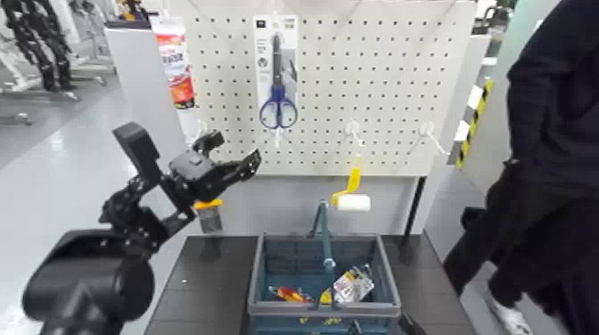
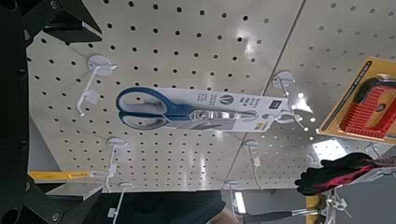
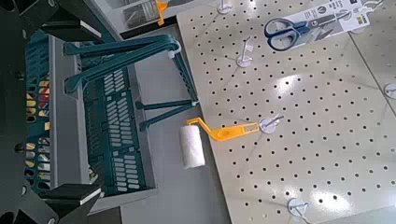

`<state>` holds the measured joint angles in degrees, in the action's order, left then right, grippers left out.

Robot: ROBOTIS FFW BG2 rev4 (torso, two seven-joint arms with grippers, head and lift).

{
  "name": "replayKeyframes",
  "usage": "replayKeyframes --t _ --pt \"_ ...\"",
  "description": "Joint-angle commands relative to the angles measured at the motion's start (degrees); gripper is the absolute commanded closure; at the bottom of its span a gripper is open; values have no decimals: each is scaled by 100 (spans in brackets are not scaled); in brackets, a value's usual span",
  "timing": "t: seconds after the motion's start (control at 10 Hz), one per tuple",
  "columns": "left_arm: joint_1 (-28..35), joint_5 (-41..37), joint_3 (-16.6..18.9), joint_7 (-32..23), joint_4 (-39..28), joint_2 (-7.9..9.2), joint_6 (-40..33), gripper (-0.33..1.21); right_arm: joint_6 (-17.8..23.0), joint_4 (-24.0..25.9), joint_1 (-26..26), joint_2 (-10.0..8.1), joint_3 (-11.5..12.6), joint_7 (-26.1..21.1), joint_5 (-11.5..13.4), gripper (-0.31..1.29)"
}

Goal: Put the blue scissors into the crate.

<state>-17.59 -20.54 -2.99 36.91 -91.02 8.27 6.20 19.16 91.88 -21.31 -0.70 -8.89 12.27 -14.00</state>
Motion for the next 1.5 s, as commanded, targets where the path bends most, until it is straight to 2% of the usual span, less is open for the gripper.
replayKeyframes --t 0.1,1.1,1.5 --pt "-491 -3 -96 159 339 7 -128 17 0 6 12 -9 -25 4 -7 15" --pt "-2090 33 -456 862 1780 34 -515 21 -9 6 65 -27 -95 12 -15 15" --pt "-2679 33 -623 1249 2765 -10 -717 24 -9 -3 83 -27 -95 30 -15 15"
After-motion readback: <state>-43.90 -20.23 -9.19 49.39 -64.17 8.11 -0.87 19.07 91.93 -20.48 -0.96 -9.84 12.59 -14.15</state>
